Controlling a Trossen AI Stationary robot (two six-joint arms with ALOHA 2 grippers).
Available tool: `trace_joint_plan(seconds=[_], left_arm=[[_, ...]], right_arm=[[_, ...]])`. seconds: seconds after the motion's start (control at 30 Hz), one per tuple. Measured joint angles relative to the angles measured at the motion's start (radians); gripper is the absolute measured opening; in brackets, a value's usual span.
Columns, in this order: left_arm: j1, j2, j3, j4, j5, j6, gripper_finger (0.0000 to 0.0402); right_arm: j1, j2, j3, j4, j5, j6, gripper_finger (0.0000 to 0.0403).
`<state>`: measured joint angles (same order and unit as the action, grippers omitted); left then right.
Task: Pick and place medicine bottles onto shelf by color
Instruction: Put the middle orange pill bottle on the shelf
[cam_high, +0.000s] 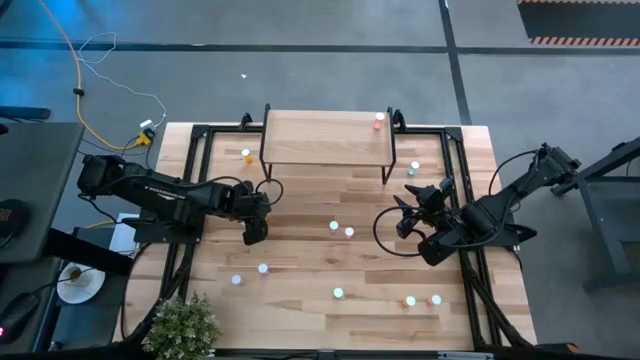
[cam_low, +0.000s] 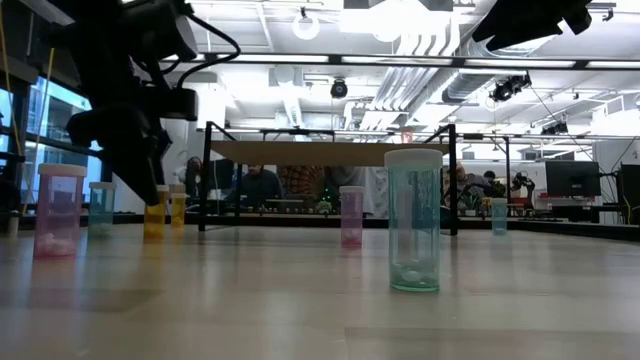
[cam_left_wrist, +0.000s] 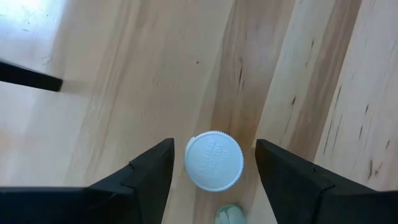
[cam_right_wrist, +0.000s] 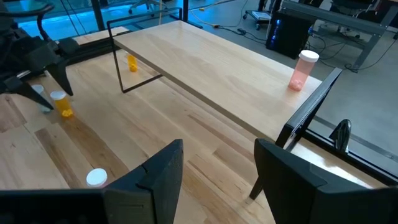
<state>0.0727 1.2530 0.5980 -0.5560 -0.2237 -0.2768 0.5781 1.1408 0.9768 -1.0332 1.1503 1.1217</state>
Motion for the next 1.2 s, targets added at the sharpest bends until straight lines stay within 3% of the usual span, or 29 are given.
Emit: trace_joint_plan(seconds=[0.5, 0.93, 1.2], left_arm=[[0.000, 0.000, 0.000, 0.000, 0.000, 0.001, 0.0111], [0.000, -0.021, 0.012, 0.022, 0.082, 0.000, 0.0114], [0.000, -0.025, 0.185, -0.072, 0.087, 0.068, 0.0115]], right_arm=[[0.000, 0.000, 0.000, 0.000, -0.002, 0.000, 0.0190], [0.000, 0.000, 0.000, 0.005, -0.019, 0.000, 0.0190], [0.000, 0.000, 0.000, 0.005, -0.020, 0.000, 0.0190]])
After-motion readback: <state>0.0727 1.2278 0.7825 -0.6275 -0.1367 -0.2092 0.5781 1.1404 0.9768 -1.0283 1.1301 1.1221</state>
